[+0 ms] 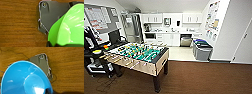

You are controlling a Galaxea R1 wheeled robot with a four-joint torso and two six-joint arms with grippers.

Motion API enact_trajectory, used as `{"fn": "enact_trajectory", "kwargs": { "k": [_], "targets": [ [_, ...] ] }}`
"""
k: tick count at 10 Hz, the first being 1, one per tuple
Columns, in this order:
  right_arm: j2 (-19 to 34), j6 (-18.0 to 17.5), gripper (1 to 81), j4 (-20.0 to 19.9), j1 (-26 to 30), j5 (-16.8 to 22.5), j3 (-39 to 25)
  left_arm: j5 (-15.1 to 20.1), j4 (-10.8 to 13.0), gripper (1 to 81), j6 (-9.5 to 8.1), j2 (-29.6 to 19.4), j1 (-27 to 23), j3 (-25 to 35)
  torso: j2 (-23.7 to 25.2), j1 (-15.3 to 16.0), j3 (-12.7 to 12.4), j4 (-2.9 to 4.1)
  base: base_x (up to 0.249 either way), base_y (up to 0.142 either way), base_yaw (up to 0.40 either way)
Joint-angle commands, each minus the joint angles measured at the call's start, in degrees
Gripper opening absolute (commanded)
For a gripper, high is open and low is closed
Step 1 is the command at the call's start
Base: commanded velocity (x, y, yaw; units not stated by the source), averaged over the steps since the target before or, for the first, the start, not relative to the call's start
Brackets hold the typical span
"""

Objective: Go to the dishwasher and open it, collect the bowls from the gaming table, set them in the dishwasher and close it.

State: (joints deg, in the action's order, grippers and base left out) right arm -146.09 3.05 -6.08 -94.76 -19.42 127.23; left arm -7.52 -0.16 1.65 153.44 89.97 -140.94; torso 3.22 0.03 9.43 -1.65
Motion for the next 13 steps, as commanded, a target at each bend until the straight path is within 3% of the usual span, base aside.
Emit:
{"fn": "enact_trajectory", "kwargs": {
  "k": [1, 13],
  "targets": [
    [2.18, 0.12, 1.0, 0.81, 1.19, 2.72, -0.33, 3.13, 0.51, 1.0, 0.29, -1.64, -1.59, -0.13, 0.0, 0.0, 0.0, 0.0, 0.231, -0.094, 0.0],
    [1.57, 0.2, 1.0, 0.9, 1.28, 2.72, 0.02, 3.04, 0.51, 1.0, 0.29, -1.29, -1.59, -0.13, -0.02, 0.07, 0.0, 0.0, 0.234, -0.096, 0.0]
  ]
}}
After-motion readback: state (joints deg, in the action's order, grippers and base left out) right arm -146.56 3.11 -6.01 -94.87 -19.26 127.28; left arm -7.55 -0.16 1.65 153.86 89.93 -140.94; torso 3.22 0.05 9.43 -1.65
